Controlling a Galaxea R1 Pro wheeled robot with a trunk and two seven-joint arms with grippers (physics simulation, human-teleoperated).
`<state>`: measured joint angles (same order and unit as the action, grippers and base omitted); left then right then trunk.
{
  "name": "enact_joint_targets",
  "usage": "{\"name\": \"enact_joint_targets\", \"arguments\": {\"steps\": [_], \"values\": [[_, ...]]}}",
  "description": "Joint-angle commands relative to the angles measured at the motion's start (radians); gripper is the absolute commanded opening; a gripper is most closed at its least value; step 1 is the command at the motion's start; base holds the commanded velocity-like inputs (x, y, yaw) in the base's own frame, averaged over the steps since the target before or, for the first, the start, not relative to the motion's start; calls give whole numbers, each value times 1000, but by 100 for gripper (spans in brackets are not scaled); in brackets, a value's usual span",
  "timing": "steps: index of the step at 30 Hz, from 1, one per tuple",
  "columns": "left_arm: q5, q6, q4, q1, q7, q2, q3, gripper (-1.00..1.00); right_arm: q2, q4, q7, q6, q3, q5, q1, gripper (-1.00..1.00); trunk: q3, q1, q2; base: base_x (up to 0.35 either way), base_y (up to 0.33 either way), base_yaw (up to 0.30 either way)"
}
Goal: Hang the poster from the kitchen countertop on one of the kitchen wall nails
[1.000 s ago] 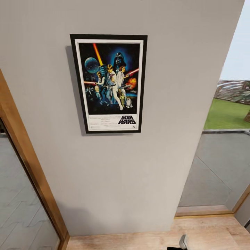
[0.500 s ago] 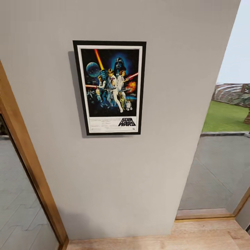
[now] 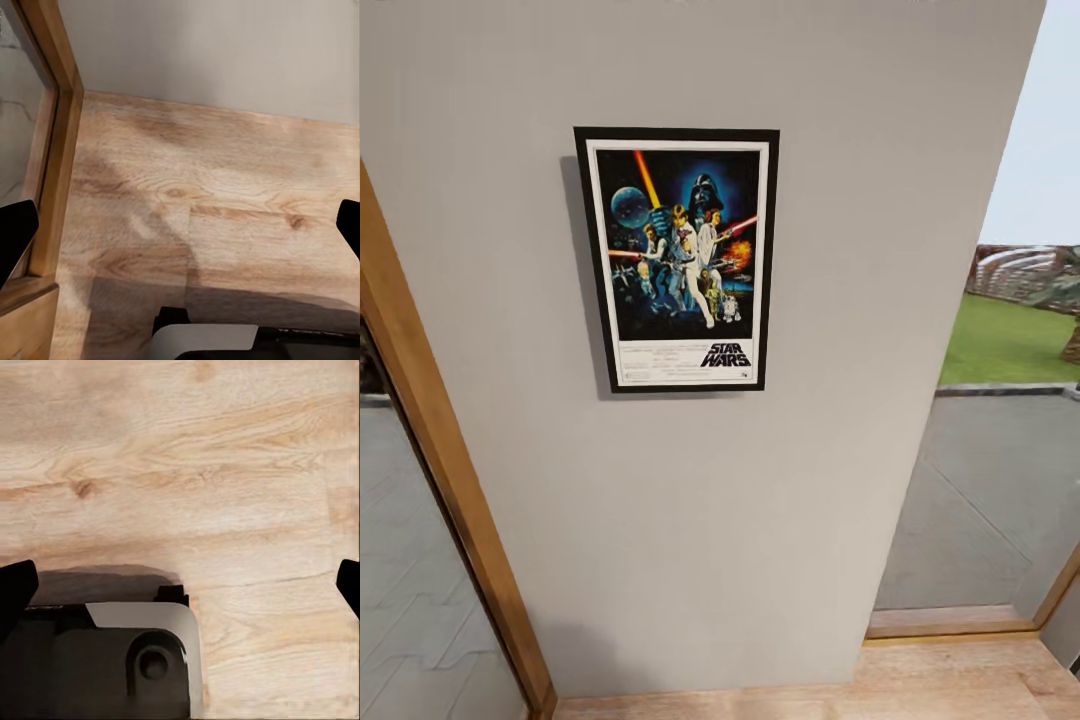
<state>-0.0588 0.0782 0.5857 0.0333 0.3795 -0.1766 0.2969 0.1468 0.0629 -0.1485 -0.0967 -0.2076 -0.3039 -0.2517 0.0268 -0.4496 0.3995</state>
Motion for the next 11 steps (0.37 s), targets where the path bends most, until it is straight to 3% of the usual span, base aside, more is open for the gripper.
{"name": "enact_joint_targets", "arguments": {"steps": [1, 11], "values": [[-6, 0, 0, 0, 6, 0, 2, 100, -1, -9, 1, -3, -8, -11, -1, 100, 0, 0, 0, 0, 0, 0], [-6, 2, 0, 0, 6, 0, 3, 100, -4, -35, 15, -2, -7, -11, 0, 100, 0, 0, 0, 0, 0, 0]]}}
